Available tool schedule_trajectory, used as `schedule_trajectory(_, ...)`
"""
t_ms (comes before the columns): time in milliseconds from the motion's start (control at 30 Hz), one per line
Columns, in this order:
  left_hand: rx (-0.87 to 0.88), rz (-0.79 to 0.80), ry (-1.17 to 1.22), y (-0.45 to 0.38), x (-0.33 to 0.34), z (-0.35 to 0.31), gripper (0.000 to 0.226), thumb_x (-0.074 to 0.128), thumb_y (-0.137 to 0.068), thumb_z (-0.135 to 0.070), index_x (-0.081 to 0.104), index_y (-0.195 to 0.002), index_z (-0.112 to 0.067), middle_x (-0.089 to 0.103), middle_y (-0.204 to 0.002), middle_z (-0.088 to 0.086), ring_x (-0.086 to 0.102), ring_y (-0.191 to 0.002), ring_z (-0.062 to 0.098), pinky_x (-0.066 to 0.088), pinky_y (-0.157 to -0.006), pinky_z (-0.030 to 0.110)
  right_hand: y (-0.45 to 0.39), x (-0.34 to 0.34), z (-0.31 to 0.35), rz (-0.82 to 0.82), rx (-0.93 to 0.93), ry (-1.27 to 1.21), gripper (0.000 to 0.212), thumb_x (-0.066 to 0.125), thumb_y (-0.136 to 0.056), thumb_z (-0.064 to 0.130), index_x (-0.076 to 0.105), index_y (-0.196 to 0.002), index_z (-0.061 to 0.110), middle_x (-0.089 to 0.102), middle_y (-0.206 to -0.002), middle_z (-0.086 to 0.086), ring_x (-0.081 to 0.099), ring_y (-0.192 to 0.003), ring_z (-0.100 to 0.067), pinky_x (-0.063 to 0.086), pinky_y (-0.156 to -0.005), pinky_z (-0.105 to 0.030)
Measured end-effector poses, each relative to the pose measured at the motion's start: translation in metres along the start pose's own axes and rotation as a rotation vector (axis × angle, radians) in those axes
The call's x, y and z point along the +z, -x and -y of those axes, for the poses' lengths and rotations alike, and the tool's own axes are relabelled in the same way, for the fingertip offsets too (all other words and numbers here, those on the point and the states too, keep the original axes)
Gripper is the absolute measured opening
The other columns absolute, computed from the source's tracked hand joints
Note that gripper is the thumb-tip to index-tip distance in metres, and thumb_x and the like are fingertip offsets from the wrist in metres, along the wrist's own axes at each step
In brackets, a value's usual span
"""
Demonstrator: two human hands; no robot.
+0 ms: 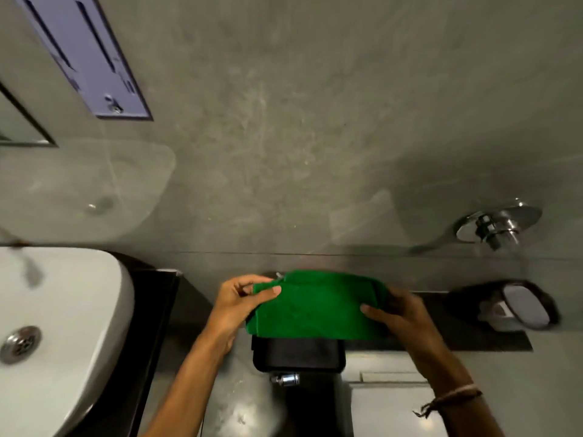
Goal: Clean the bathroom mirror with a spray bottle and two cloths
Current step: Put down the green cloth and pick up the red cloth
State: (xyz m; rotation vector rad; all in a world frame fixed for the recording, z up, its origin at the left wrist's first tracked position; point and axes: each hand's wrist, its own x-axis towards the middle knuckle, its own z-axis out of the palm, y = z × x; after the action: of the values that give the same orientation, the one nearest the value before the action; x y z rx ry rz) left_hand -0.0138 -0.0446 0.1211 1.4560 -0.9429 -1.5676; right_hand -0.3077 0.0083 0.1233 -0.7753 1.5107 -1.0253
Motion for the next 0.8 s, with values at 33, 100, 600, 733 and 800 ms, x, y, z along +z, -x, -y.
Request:
schedule_trajectory(33, -0.076, 0.013, -0.027, -0.004, -0.001, 0.021, 0.024, 0.079, -0.076, 0.004, 0.077, -0.099, 0.002, 0.078, -0.102, 0.026, 0.074, -0.085, 0.027, 0.063, -0.074, 0.028, -0.007, 0.0, -0.019, -0.012, 0.073, 0.001, 0.037, 0.076, -0.08, -0.015, 0.071, -0.115, -0.003, 0.085, -0.091, -0.003, 0.082, -0.084, -0.019, 0.067, -0.068, -0.03)
schedule_trajectory(100, -0.205, 0.047, -0.04, -0.012, -0.005, 0.059, 0.034, 0.072, -0.078, 0.013, 0.071, -0.112, 0.007, 0.073, -0.11, 0.029, 0.073, -0.086, 0.028, 0.062, -0.075, 0.028, -0.016, 0.006, -0.054, -0.02, 0.232, 0.006, 0.036, 0.065, -0.085, -0.023, 0.067, -0.119, -0.01, 0.078, -0.094, -0.01, 0.077, -0.09, -0.032, 0.067, -0.066, -0.036)
schedule_trajectory(600, -0.067, -0.242, -1.277, -0.022, -0.069, 0.172, 0.067, 0.054, -0.087, -0.06, 0.05, -0.143, -0.024, 0.054, -0.149, 0.013, 0.048, -0.14, 0.036, 0.033, -0.116, 0.047, -0.098, 0.101, -0.177, -0.032, 0.357, 0.658, 0.051, 0.087, -0.082, 0.023, 0.07, -0.124, 0.001, 0.072, -0.126, -0.027, 0.068, -0.121, -0.039, 0.051, -0.104, -0.039)
schedule_trajectory(733, 0.156, -0.166, -1.595, -0.026, -0.053, 0.157, 0.101, 0.028, -0.075, -0.092, 0.018, -0.158, -0.035, 0.012, -0.169, 0.017, 0.009, -0.156, 0.041, -0.003, -0.114, 0.078, -0.128, 0.085, -0.159, -0.092, 0.338, 0.639, 0.082, 0.091, -0.075, 0.037, 0.054, -0.138, 0.001, 0.06, -0.14, -0.028, 0.058, -0.132, -0.045, 0.049, -0.112, -0.048)
schedule_trajectory(800, 0.197, -0.154, -1.623, -0.029, -0.047, 0.154, 0.105, 0.025, -0.072, -0.096, 0.016, -0.158, -0.036, 0.011, -0.169, 0.017, 0.008, -0.156, 0.042, 0.003, -0.11, 0.083, -0.139, 0.082, -0.153, -0.111, 0.352, 0.632, 0.072, 0.093, -0.073, 0.036, 0.061, -0.128, 0.001, 0.066, -0.134, -0.027, 0.063, -0.127, -0.043, 0.053, -0.108, -0.047)
